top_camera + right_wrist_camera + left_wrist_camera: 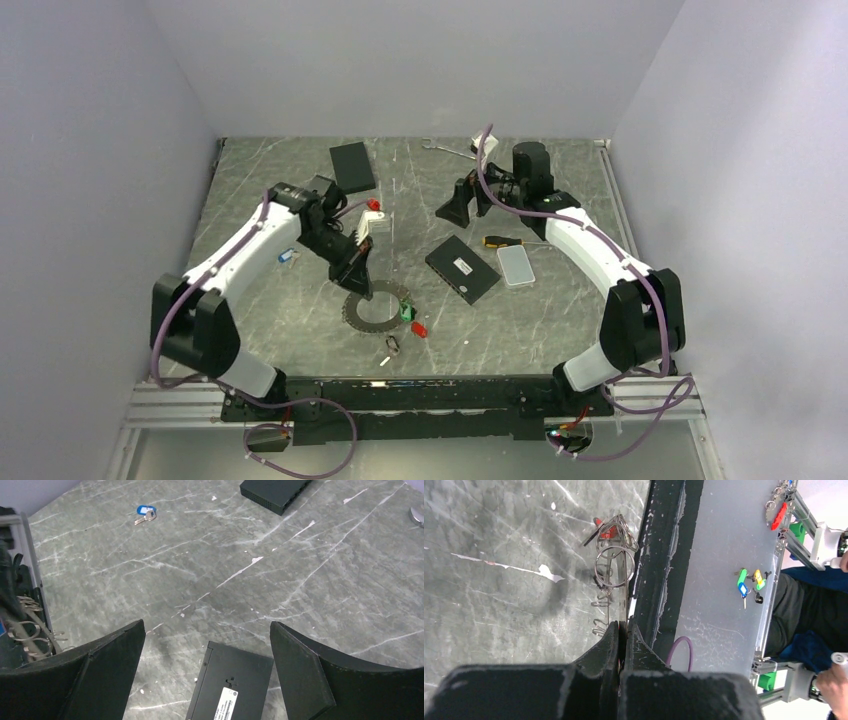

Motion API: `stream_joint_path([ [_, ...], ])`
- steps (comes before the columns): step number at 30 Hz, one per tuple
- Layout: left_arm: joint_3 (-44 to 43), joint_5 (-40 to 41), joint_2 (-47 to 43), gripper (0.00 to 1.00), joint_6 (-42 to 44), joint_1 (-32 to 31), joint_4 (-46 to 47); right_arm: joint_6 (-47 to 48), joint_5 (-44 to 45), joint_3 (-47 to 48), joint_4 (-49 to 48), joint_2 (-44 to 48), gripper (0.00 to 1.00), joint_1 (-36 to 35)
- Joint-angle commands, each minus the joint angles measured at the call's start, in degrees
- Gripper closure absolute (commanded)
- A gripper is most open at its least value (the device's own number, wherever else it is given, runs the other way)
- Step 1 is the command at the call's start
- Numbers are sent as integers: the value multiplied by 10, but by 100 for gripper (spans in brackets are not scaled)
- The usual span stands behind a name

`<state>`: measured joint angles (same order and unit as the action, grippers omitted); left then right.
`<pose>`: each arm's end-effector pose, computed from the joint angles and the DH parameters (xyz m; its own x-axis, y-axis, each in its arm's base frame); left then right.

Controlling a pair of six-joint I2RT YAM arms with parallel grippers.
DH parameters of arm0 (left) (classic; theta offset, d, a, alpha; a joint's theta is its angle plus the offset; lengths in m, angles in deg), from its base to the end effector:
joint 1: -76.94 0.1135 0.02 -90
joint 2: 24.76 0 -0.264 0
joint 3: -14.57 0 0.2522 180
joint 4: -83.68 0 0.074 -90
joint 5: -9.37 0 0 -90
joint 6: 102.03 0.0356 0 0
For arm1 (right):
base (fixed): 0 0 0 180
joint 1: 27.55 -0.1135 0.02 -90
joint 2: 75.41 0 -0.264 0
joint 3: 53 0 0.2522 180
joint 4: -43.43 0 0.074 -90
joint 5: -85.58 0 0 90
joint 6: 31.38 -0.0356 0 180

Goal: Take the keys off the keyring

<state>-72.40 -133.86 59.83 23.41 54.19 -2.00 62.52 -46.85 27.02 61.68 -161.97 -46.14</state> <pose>0.2271 -0.1262 0.2921 -0.5620 0.6121 -0.5564 0.7899 0.1976 -0.5805 0.3201 0.1330 0.3063 -0.3410 -0.1677 -0.9250 -0.8410 0.4941 0.2205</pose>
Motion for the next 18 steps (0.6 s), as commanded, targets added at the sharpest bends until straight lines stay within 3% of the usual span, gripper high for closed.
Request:
stream_joint_path([
  [1,-13,-23,56,100,17,2,22,11,-13,14,8,9,0,8],
  [8,-67,42,155,100,7,19,86,8,-21,8,6,10,0,17],
  [16,-158,62,262,100,38,71,81,2,-29,4,2,6,0,23],
  [18,-180,67,284,89,50,79,75,2,-30,4,2,5,0,24],
])
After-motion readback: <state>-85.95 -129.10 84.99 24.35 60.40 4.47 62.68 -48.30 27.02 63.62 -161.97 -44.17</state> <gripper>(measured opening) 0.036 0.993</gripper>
